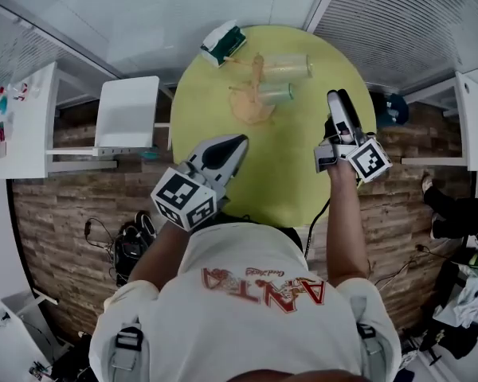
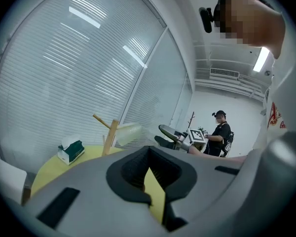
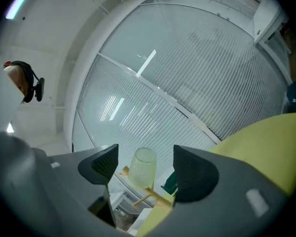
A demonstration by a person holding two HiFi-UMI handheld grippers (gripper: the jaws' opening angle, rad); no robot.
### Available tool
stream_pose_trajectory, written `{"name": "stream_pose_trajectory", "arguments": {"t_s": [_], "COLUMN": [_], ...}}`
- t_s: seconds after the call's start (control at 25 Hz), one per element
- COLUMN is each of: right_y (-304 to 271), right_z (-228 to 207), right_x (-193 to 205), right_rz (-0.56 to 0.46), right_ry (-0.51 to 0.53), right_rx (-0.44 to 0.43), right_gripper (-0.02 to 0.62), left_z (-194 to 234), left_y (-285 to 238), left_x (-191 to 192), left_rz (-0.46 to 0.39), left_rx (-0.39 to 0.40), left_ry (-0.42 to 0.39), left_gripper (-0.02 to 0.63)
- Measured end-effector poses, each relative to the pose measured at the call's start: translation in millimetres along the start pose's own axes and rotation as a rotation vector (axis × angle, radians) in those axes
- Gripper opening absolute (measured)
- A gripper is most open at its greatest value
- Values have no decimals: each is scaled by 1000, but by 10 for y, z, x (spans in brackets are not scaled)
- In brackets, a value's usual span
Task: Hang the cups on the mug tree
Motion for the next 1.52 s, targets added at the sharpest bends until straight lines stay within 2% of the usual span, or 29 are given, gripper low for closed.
{"name": "stream_pose_trajectory", "arguments": {"t_s": [0.12, 0.32, 0.4, 0.6, 0.88, 1.16, 1.52], "right_y": [279, 590, 647, 663, 661, 659, 683], "right_z": [144, 563, 781, 1271, 1527, 1608, 1623], "right_x": [-3, -49, -69, -39, 7, -15, 22], "right_rz": [-8, -44, -34, 62, 138, 142, 157], "right_ry": [74, 253, 335, 516, 672, 716, 721], "right_rx": [41, 108, 105, 103, 167, 166, 162], "right_gripper": [268, 30, 3, 2, 1, 0, 0], "left_z": [-33, -112, -151, -288, -366, -386, -421], "left_y": [-27, -36, -14, 69, 137, 173, 242], "left_x": [-76, -290, -380, -484, -595, -599, -586], "left_rz": [-4, -37, -54, -74, -112, -121, -126], "left_rx": [25, 69, 77, 56, 71, 71, 65], "left_ry": [-15, -65, -90, -210, -227, -221, -206], "left_gripper": [8, 8, 8, 8, 8, 8, 8]}}
Point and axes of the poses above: the fingertips, and each gripper's own axes: y backward along the fingers, z to its left, x out of its underside, the point moved 6 cm from there along y, backward along the fingers, and after that the axes turned 6 degrees about z, right-handed, at the moved point
